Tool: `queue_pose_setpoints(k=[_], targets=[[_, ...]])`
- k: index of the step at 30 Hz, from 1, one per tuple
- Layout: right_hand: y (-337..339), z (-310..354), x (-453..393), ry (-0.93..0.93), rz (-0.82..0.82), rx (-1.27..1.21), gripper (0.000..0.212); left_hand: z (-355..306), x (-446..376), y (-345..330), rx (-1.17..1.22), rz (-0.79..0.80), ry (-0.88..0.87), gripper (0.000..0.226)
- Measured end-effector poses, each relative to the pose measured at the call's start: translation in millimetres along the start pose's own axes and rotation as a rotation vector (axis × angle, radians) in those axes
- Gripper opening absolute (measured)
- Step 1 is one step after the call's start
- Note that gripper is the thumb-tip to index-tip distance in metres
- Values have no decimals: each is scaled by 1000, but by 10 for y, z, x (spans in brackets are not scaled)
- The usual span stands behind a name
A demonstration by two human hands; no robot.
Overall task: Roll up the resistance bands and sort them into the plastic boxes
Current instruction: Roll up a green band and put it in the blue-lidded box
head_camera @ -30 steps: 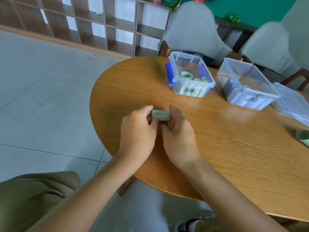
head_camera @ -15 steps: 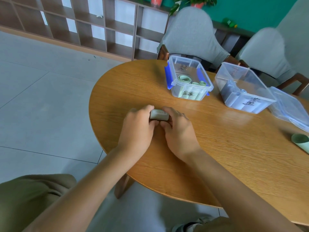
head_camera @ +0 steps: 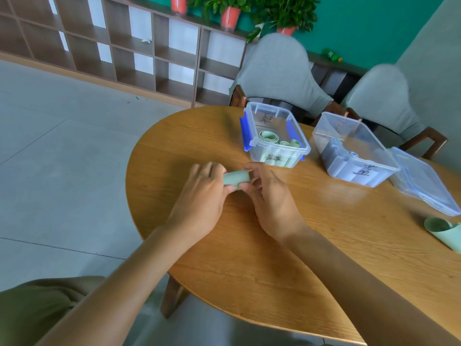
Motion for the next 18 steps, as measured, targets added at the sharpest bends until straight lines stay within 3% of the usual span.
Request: queue_pose_setpoints(k=[7,12,18], targets=[[217,106,-72,-10,112,33,31,-44,-29,12,79,35,-53,57],[353,187,-108,46,98,189,18,-42,-10,36,169,0,-39,44],[718,166,-463,31,3,358,10,28,44,-14,207,21,9,54]])
Point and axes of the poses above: each hand's wrist, its own x-axis away from the middle knuckle, its own y-axis out of the back of the hand, z = x × y, the point moved 7 cm from there along -x, towards the middle knuckle, and after that the axes turned 13 degrees about -y, right-handed, at the moved point
